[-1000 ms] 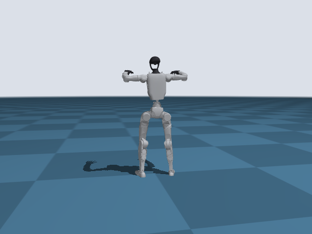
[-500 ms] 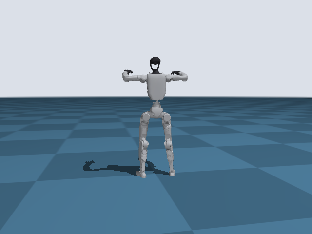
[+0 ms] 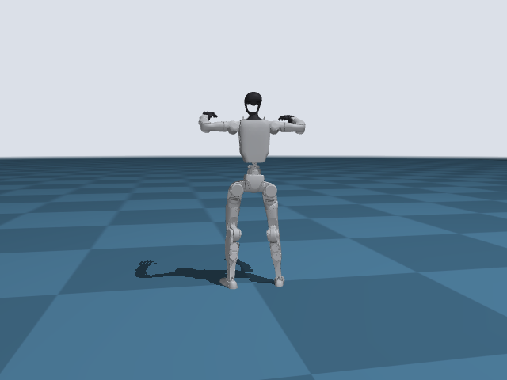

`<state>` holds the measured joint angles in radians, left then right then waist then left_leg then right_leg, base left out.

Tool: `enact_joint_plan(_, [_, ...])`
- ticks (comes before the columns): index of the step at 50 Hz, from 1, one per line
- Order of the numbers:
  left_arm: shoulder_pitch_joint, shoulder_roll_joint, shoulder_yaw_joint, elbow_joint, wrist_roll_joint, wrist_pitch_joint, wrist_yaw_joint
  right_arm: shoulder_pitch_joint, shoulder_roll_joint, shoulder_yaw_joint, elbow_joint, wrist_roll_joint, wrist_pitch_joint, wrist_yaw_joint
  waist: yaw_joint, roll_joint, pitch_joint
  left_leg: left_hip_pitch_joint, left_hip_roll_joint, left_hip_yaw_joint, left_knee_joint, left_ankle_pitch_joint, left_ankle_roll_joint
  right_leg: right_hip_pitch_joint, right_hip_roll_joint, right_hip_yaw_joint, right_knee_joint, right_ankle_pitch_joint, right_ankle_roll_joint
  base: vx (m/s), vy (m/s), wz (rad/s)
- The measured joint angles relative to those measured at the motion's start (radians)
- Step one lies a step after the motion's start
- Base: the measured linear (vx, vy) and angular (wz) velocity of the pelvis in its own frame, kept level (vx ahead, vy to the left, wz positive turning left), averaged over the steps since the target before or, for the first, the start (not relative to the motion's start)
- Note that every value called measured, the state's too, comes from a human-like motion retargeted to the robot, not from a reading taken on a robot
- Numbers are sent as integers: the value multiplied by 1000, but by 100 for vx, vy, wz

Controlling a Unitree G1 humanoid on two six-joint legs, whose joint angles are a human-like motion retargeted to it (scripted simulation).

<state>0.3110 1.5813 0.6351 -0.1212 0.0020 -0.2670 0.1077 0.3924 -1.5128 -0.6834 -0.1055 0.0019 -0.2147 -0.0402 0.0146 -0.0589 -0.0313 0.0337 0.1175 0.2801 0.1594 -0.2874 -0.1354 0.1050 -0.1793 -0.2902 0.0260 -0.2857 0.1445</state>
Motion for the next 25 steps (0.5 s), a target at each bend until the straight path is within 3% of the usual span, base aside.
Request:
enact_joint_plan(13, [-31,32,-47,103,46,-1,28,-33,-7,44,42,-7,-7,-31,18,-1,26,-23,-4,-3,-2,14,2,-21,-3,0,-4,9,3,-2,0,1])
enact_joint_plan(25, [-29,40,-30,83,39,-10,53,-12,-11,-24,28,-28,-13,-61,24,0,59,-39,-8,-14,-11,25,-2,-35,-5,-10,-3,15,6,-1,0,1])
